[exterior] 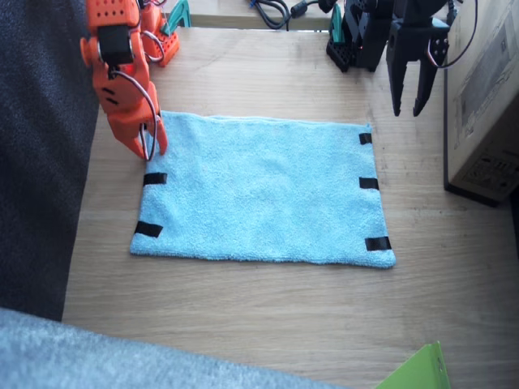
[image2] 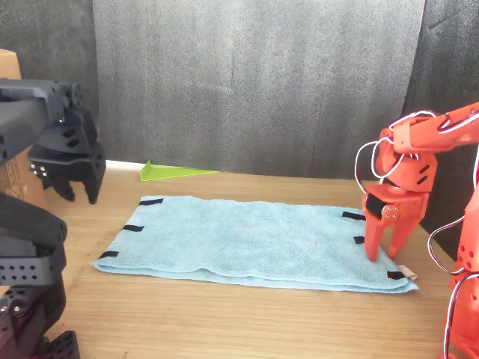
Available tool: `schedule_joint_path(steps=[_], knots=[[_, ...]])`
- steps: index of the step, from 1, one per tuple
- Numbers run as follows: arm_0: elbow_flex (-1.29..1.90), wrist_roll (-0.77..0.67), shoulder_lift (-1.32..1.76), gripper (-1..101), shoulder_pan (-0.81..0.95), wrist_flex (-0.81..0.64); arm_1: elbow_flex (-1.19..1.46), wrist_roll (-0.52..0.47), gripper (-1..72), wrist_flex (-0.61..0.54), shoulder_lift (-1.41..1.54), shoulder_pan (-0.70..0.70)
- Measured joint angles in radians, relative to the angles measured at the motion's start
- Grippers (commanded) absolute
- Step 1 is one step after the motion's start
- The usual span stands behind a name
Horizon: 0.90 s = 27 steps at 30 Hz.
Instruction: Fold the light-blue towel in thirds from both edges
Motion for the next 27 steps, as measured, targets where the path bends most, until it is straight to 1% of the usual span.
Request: schedule_joint_path(steps=[4,9,15,21,27], knots=[[0.000,0.008,-0.021,20,-0.034,0.005,0.000,0.003,18.3,-0.006,-0.009,0.005],[-0.023,0.018,-0.143,21,-0.095,0.005,-0.002,0.009,18.4,-0.011,-0.017,0.012],[-0.095,0.018,-0.336,23,-0.114,-0.003,-0.002,0.009,18.6,-0.011,-0.018,0.012],[-0.250,0.018,-0.580,24,-0.101,0.002,-0.002,0.009,18.5,-0.011,-0.018,0.012],[-0.342,0.018,-0.723,24,-0.109,0.002,-0.002,0.009,18.5,-0.011,-0.018,0.012]])
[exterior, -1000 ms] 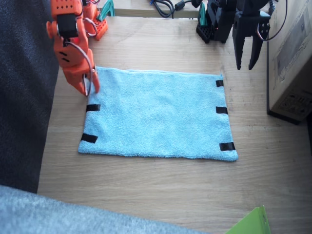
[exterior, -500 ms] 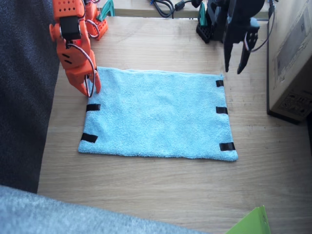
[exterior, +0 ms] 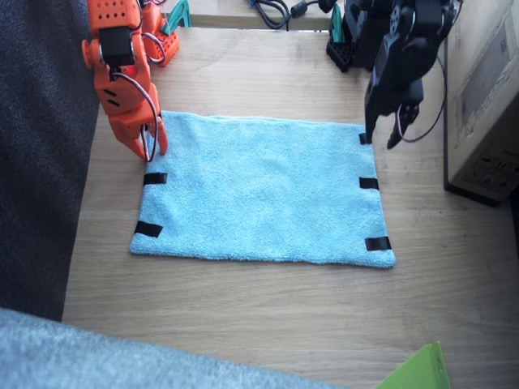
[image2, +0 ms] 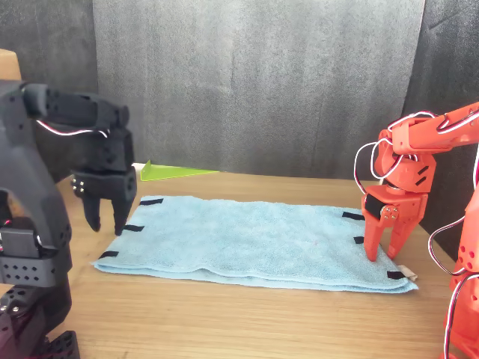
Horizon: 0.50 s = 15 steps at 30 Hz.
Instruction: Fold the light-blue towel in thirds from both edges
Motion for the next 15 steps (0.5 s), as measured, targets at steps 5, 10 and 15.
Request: schedule_joint_path(steps=[5,10,15], knots=[[-0.072,0.011,-0.110,24,-0.021,0.005,-0.002,-0.003,18.5,0.000,-0.009,0.000],[-0.143,0.017,-0.201,24,-0.017,0.023,-0.002,-0.009,18.5,0.000,-0.011,0.000],[-0.193,0.021,-0.268,23,-0.032,0.037,-0.002,-0.009,18.4,0.000,-0.011,0.000]])
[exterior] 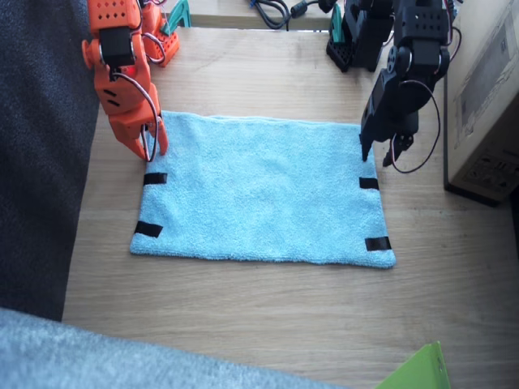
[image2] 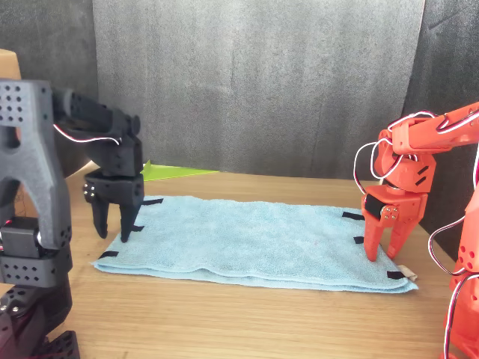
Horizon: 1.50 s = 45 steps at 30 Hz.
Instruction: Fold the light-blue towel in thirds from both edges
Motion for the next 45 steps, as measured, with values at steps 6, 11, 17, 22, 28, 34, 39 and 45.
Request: schedule_joint_path(steps=[6,11,17,22,28,34,39,45], knots=[[-0.052,0.012,-0.051,18,-0.006,0.032,0.000,0.000,18.3,0.000,0.000,0.000],[-0.074,0.014,-0.074,8,-0.006,0.049,0.000,-0.002,17.9,0.000,0.000,0.000],[-0.074,0.003,-0.074,0,-0.003,0.051,-0.005,-0.002,13.6,0.000,-0.008,0.006],[-0.075,-0.008,-0.074,0,0.002,0.061,-0.009,0.000,1.9,0.000,-0.020,0.037],[-0.072,-0.008,-0.074,0,0.002,0.060,-0.021,0.011,0.1,-0.002,-0.028,0.040],[-0.071,-0.008,-0.072,0,0.002,0.060,-0.017,-0.002,0.1,-0.003,-0.028,0.040],[-0.060,-0.008,-0.069,0,0.002,0.058,-0.018,-0.011,0.1,0.014,-0.017,0.041],[-0.060,-0.008,-0.069,0,0.002,0.057,-0.054,-0.005,0.1,0.100,0.005,0.060]])
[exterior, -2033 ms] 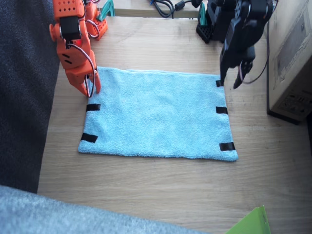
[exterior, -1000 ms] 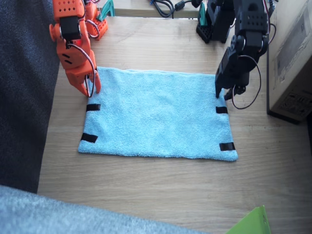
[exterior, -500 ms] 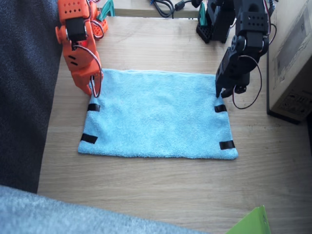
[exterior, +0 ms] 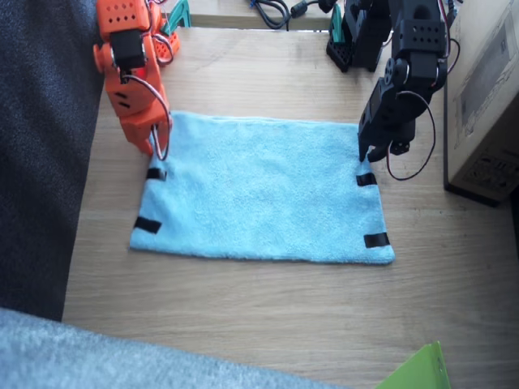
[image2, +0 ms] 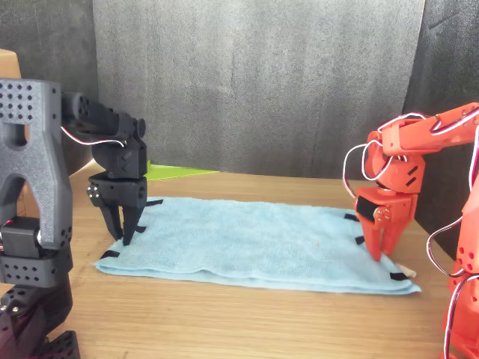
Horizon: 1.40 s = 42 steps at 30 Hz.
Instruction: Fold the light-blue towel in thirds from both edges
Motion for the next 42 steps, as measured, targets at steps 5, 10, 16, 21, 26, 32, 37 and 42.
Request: schedule_joint_path(steps=[5,10,16,21,26,32,37,42], knots=[[0.023,0.000,0.018,0,0.000,-0.015,-0.097,-0.002,0.1,0.091,0.000,0.015],[0.041,0.000,0.034,0,0.000,-0.017,-0.192,-0.012,0.1,0.163,0.000,0.038],[0.043,0.000,0.035,0,0.000,-0.017,-0.341,-0.031,0.1,0.252,-0.008,0.095],[0.046,0.000,0.035,0,0.009,-0.017,-0.479,-0.031,0.1,0.331,-0.067,0.150],[0.049,0.008,0.035,0,0.011,-0.026,-0.646,-0.021,0.1,0.413,-0.150,0.212],[0.051,0.011,0.035,0,0.011,-0.028,-0.804,-0.021,0.0,0.480,-0.235,0.276],[0.051,0.011,0.035,0,0.011,-0.028,-0.865,-0.025,0.0,0.486,-0.307,0.344],[0.051,0.011,0.037,0,0.011,-0.029,-0.953,-0.031,-0.1,0.486,-0.359,0.410]])
